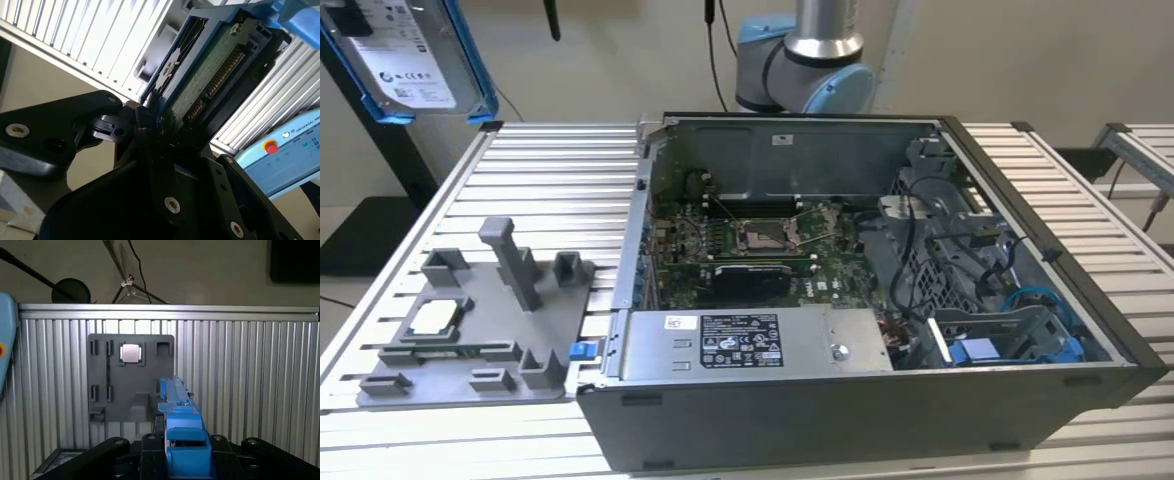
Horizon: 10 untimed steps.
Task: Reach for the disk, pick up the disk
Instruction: 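Pick up the disk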
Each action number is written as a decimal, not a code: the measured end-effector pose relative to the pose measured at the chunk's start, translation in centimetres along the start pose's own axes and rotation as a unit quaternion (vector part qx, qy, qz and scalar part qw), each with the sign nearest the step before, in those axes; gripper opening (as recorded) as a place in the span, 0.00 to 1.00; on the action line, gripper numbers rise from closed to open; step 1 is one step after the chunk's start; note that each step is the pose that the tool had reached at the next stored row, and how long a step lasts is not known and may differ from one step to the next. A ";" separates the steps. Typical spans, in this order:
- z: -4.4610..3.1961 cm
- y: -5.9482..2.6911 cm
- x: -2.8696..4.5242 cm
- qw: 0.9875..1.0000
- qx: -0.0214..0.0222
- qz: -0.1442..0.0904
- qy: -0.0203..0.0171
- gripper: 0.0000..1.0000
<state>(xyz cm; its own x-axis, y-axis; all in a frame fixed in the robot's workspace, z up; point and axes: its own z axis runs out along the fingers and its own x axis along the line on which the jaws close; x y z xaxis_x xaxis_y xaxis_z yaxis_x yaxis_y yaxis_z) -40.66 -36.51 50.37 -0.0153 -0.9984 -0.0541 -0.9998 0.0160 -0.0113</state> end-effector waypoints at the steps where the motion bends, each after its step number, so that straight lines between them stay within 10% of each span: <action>1: 0.01 -0.38 -0.01 1.000 0.000 0.000 0.000 0.00; 10: 0.07 -3.62 -0.06 1.000 0.000 0.000 0.000 0.00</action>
<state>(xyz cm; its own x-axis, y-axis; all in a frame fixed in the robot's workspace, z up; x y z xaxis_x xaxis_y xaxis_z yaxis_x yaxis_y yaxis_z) -37.04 -36.51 50.34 -0.0154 -0.9984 -0.0541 -0.9998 0.0160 -0.0113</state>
